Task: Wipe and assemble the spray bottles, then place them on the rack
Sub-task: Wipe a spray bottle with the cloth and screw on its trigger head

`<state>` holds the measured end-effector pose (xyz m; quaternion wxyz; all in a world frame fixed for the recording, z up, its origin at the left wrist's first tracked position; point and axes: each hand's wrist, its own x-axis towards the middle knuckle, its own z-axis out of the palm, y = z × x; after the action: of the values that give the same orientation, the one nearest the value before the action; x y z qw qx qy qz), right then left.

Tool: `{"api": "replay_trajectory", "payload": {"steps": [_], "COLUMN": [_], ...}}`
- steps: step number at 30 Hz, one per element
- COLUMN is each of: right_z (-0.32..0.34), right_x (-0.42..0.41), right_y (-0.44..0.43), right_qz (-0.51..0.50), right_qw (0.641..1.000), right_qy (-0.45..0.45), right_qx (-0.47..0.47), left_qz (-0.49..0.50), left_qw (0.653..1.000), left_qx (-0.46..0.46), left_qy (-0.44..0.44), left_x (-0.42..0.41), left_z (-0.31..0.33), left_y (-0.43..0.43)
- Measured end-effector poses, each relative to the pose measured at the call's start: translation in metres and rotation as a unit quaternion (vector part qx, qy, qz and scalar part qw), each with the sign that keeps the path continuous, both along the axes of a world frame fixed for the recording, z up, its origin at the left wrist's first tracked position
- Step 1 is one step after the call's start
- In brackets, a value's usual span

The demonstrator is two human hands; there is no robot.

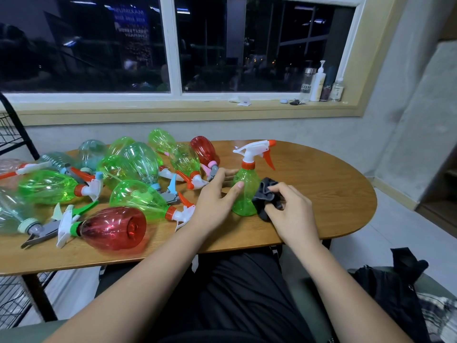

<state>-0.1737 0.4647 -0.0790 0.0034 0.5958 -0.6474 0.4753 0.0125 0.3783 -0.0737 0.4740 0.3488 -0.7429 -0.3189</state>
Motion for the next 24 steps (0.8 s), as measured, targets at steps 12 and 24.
{"api": "replay_trajectory", "payload": {"steps": [12, 24], "right_z": [0.03, 0.008], "right_x": [0.013, 0.01], "right_y": [0.005, 0.007], "right_qz": [0.01, 0.005], "right_qw": [0.994, 0.999], "right_qy": [0.029, 0.045], "right_qx": [-0.104, 0.026], "left_qz": [0.005, 0.009], "left_qw": [0.998, 0.999], "left_qx": [-0.037, -0.02], "left_qy": [-0.052, -0.033], "left_x": [-0.001, 0.001], "left_z": [-0.003, -0.003], "left_y": [-0.004, -0.003]}}
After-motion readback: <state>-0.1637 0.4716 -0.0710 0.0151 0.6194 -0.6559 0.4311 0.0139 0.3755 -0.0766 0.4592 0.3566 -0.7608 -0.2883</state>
